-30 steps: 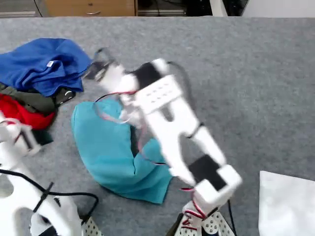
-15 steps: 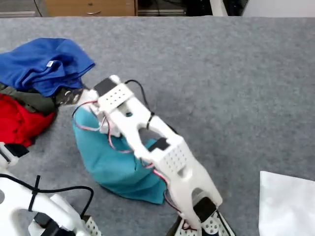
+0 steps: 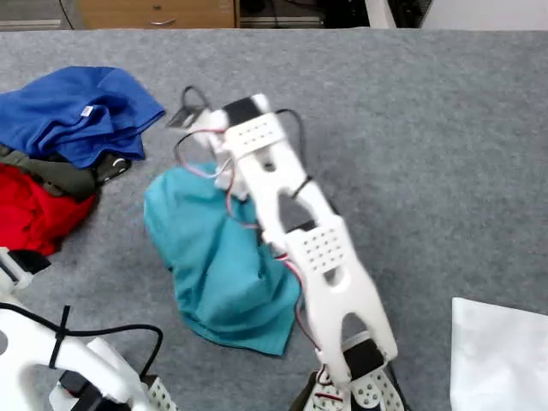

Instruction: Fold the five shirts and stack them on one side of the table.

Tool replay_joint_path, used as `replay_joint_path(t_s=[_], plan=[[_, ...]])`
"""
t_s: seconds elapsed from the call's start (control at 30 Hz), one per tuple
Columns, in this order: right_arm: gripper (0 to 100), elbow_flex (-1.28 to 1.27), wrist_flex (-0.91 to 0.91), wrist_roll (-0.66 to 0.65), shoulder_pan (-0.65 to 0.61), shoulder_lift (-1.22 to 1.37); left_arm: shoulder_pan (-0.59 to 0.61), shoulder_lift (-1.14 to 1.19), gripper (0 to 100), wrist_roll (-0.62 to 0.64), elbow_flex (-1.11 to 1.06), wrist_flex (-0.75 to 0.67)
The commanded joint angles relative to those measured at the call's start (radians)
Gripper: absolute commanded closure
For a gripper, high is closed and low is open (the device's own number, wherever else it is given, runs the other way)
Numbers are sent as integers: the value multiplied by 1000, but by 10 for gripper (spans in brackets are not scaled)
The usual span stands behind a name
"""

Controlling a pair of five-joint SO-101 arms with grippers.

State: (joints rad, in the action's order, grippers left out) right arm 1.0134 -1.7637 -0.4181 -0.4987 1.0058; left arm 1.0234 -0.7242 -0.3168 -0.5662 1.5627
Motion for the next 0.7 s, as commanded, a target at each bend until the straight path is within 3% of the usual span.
replay_joint_path(t_s=[0.0,0.2,0.5,0.67], plan=[[976,38,-21,-6,134,-159,-40,-22,668,-6,-2,-11],[977,38,-21,-34,407,-234,-130,-22,668,0,-2,-11],[966,-151,-20,-347,782,-239,-330,-22,668,9,-68,-11],[774,-179,-21,-422,951,-243,-376,-22,668,86,-80,-17]])
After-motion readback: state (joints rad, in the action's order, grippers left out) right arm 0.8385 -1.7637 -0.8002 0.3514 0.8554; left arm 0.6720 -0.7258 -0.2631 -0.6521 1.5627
